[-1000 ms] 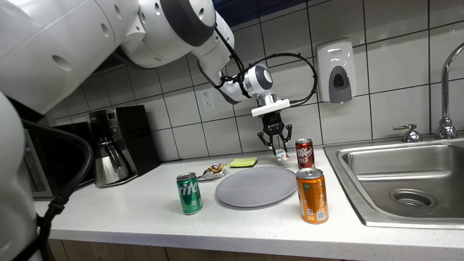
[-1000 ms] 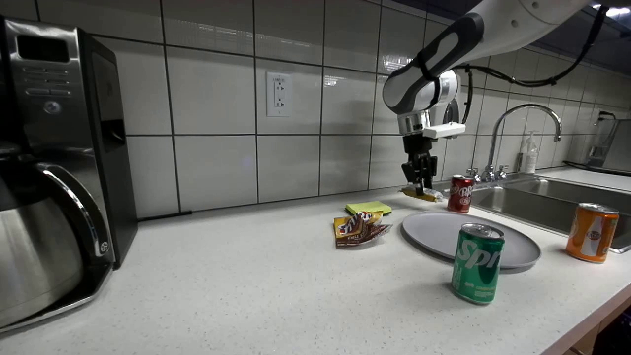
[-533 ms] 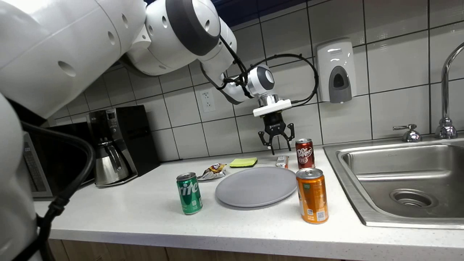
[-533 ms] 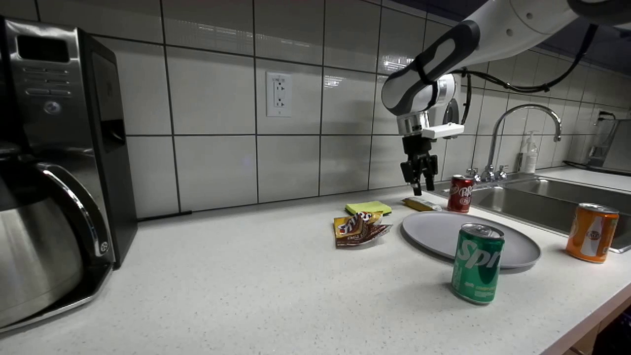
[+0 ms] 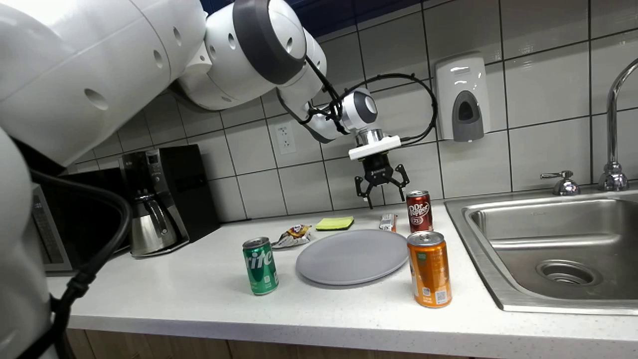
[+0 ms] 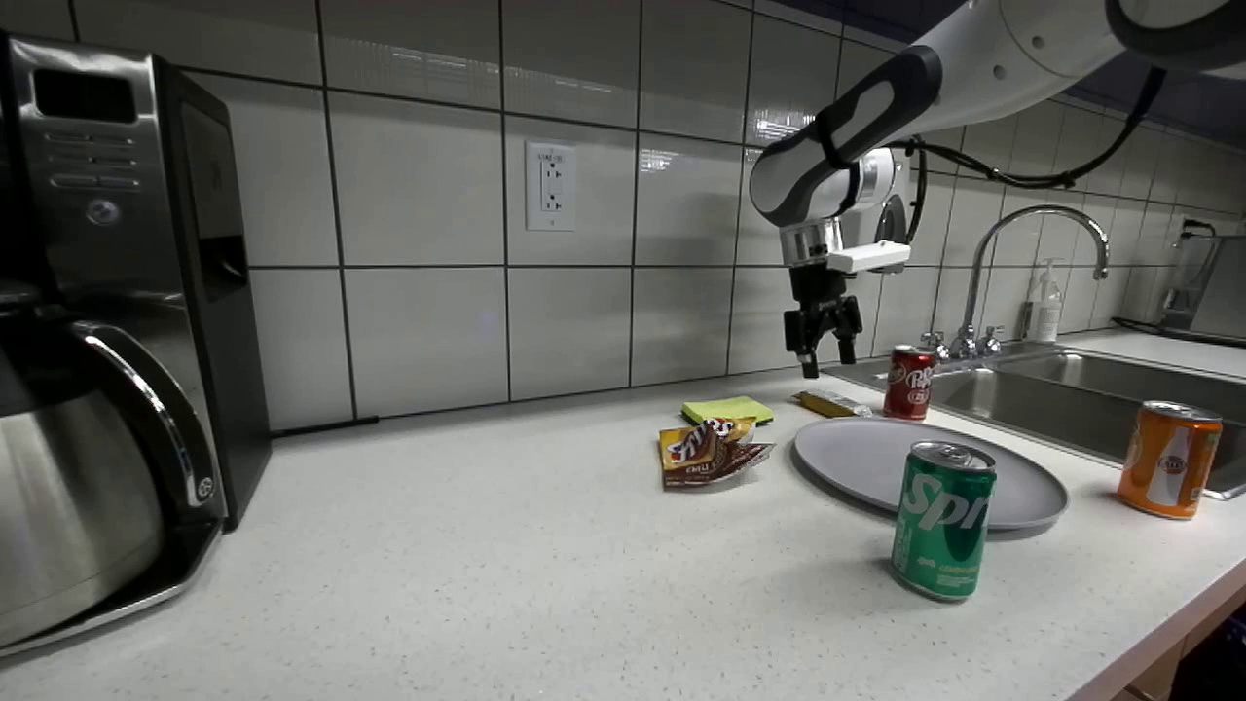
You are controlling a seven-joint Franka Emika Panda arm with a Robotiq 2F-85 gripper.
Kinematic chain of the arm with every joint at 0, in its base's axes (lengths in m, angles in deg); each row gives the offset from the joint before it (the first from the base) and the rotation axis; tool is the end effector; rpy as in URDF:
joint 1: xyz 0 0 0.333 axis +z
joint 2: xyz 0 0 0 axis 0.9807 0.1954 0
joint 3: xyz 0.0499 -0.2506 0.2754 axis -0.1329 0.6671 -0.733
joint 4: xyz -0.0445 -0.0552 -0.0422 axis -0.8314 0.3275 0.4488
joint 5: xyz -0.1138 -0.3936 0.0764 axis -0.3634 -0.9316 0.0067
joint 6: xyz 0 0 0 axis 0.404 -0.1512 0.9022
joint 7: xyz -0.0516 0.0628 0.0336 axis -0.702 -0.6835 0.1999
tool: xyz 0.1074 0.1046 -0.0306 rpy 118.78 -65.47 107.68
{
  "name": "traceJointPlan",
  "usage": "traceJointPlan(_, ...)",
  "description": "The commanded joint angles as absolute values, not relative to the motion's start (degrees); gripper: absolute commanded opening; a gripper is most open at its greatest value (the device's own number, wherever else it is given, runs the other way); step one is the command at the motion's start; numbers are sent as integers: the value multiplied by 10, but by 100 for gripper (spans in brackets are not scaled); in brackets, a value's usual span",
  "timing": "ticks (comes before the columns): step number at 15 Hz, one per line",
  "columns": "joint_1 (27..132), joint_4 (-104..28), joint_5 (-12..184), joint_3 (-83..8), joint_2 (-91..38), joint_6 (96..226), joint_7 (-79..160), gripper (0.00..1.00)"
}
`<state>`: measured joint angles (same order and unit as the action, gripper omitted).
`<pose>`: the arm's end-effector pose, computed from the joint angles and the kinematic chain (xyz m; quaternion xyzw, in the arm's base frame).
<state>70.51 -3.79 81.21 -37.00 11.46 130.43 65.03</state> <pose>0.8065 -0.1758 0.2412 0.9877 0.0969 -0.1008 0.0696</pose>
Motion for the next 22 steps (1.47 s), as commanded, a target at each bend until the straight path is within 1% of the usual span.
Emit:
traceJointPlan(1, 699, -76, 820, -386, 77, 1317, 652, 100)
traceJointPlan(7, 704, -138, 825, -398, 30, 1346, 648, 100)
traceJointPlan(22, 713, -423, 865, -418, -150, 1452, 640, 100)
